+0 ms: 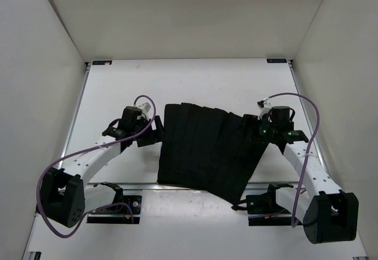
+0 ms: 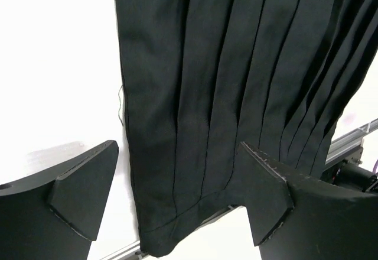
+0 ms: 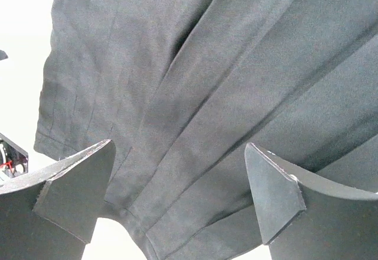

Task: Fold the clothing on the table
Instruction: Flatten the skirt out

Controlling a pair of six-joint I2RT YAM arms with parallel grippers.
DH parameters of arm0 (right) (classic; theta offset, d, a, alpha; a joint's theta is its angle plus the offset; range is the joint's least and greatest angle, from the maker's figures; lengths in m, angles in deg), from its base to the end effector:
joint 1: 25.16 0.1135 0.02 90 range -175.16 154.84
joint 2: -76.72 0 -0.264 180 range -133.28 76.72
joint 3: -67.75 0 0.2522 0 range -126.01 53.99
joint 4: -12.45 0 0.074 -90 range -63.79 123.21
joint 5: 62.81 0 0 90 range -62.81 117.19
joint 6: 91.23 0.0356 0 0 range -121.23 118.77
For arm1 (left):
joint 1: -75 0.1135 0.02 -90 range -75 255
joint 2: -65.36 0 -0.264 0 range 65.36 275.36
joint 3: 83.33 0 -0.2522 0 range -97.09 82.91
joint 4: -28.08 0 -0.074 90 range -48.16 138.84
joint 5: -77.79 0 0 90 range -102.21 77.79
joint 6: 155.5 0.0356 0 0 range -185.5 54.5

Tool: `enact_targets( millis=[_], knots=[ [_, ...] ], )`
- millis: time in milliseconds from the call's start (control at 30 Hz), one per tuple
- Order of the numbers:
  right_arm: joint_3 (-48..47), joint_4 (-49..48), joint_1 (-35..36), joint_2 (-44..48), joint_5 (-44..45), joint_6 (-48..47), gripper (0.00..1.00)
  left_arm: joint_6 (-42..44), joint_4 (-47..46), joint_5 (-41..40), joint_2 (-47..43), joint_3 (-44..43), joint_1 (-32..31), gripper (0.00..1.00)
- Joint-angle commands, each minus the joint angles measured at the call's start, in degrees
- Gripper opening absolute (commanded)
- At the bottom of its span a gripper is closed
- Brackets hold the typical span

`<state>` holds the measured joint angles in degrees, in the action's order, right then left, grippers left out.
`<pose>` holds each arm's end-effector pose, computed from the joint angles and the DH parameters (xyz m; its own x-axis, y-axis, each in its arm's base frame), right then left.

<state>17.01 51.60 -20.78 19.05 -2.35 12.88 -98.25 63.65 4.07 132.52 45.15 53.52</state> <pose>0.2001 0.0329 0.2305 -0.7959 0.1518 -0.5861 -0.2201 0.8294 0.5135 0.2087 -0.0928 0.2045 -0.8886 -0.2084 -0.4087 0.0407 0.8516 -0.5227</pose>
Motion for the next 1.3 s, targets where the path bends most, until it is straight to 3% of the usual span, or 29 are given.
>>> enact_targets(
  millis=[0,33,100,133,200,233,300,367,433,467,633,933,1067,1233,1267],
  knots=[
    [-1.4,2.6,1.5,-0.3,2.7,1.4,0.88,0.5,-0.7,0.3,-1.2,0.8,0.2,0.92],
    [-0.9,2.6,1.6,-1.2,3.9,2.1,0.87,0.0,-1.3,0.0,-1.0,0.9,-0.2,0.90],
    [0.1,0.8,1.9,-2.4,4.3,2.1,0.66,0.0,-3.4,0.3,-0.2,1.2,-0.8,0.86],
    [0.5,0.3,2.1,-4.2,5.0,2.6,0.60,-0.5,-3.6,0.7,0.7,0.9,-1.5,0.79],
    [0.2,-0.3,2.9,-8.6,5.9,2.3,0.36,0.1,-3.3,-0.7,2.5,-0.9,-2.8,0.70],
    [-0.5,-0.9,3.6,-10.0,6.7,2.3,0.31,0.4,-3.3,-1.2,3.9,-1.5,-3.0,0.66],
    [-1.9,-0.7,5.1,-13.8,7.8,1.9,0.12,0.8,-4.9,-1.0,6.0,-3.2,-4.0,0.46],
    [-5.0,-0.6,6.5,-18.1,9.6,1.7,0.00,1.2,-6.4,-2.2,9.3,-4.4,-5.6,0.21],
    [-6.6,-0.9,7.5,-21.1,10.8,1.5,0.00,2.2,-6.6,-2.6,13.7,-8.2,-6.6,0.03],
    [-7.8,-0.9,7.7,-23.1,11.3,1.3,0.00,2.5,-6.5,-3.0,16.5,-8.8,-7.3,0.00],
    [-13.4,1.9,8.8,-31.8,12.7,-0.5,0.00,2.6,-6.6,-1.0,28.5,-13.7,-8.6,0.00],
    [-34.0,6.0,9.4,-52.0,11.9,-4.7,0.00,5.7,1.8,-5.4,41.4,-28.4,-4.9,0.00],
    [-49.0,9.1,8.4,-60.6,12.3,-6.8,0.00,6.6,6.1,-7.5,47.7,-38.8,-1.8,0.00],
    [-81.0,19.3,6.2,-78.4,13.3,-8.6,0.00,6.5,9.0,-9.6,53.4,-47.2,4.1,0.00],
    [-83.1,19.2,5.5,-80.0,12.3,-7.8,0.00,6.6,9.2,-9.1,53.9,-49.1,4.6,0.00]
  ],
)
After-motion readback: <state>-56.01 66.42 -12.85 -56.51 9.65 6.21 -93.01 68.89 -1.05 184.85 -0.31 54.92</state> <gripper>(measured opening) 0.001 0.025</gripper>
